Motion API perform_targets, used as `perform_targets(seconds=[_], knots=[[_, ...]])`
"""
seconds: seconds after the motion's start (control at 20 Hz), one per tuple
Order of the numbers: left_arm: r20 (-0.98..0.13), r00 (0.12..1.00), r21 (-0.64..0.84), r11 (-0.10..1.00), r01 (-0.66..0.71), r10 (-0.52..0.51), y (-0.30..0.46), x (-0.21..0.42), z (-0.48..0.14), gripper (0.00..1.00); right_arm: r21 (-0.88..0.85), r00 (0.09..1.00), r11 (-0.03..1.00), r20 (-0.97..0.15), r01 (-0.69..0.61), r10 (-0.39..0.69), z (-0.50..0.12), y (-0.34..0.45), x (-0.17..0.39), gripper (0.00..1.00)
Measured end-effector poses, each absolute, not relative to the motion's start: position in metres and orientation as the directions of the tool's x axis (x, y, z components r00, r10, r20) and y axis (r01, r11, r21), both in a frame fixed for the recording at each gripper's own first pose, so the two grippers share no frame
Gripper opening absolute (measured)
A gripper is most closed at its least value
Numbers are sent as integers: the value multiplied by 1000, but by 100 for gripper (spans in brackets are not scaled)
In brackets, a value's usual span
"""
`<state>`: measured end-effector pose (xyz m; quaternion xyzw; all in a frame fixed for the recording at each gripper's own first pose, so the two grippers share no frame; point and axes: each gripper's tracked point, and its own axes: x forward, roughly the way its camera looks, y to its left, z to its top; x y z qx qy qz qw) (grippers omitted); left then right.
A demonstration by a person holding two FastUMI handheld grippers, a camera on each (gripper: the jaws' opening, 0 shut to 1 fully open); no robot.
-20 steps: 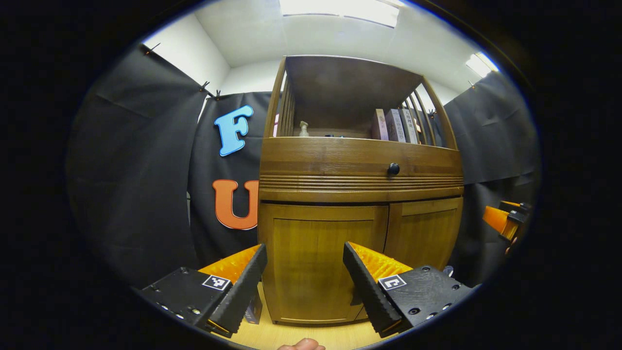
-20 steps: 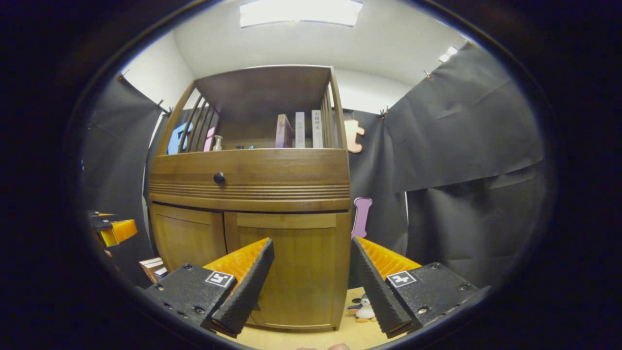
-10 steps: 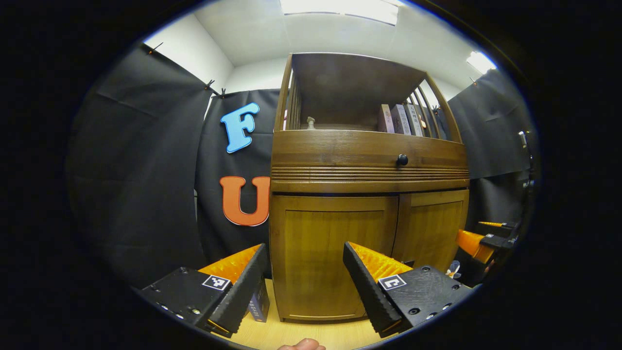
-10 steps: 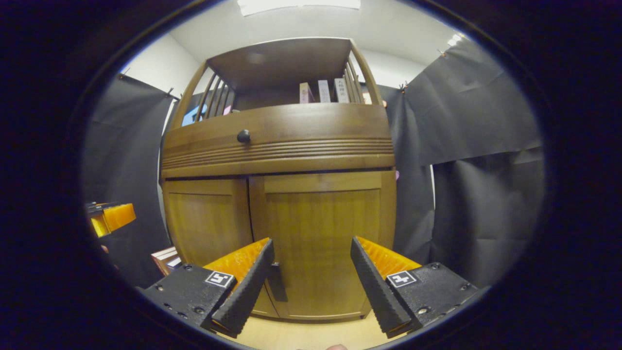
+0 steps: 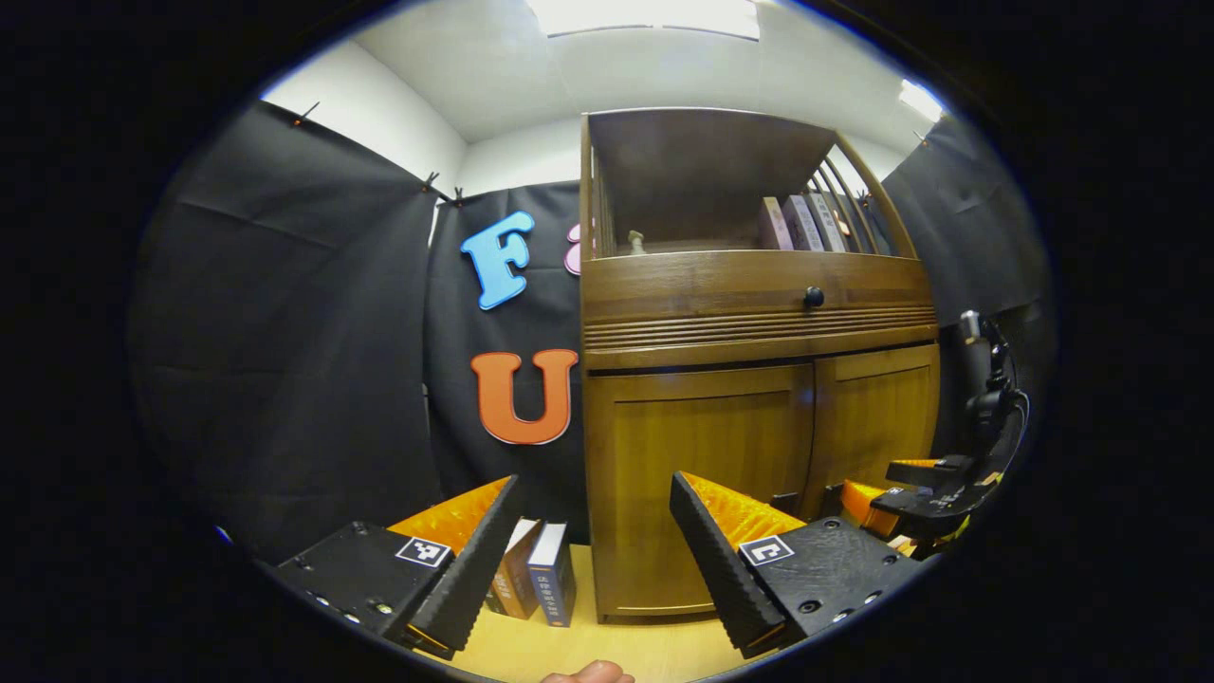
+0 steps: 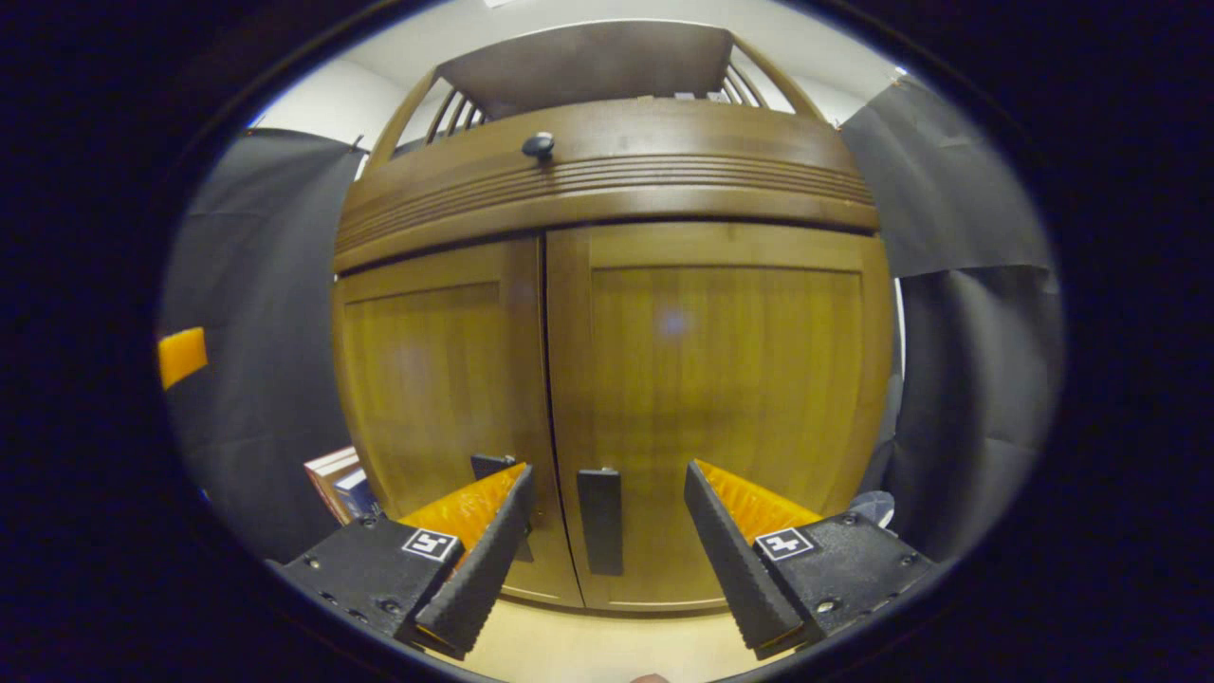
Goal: Open the right door of the double-door shoe cabinet with the right hand, and open the left door with the left hand.
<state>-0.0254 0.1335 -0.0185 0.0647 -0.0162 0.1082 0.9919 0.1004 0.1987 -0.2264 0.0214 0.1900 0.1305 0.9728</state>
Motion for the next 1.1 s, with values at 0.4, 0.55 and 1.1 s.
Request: perform_targets(seconds=[0.4,0.55,1.1], knots=[[53,939,126,930,-345,341,169,-62,-17,95,74,855,967,-454,-244,251,-277,210,120,93],[55,928,111,921,-373,369,179,-72,-17,94,30,856,973,-469,-230,217,-283,208,124,92],[28,911,118,904,-412,411,194,-86,-28,95,-35,851,981,-504,-191,148,-324,207,134,80]])
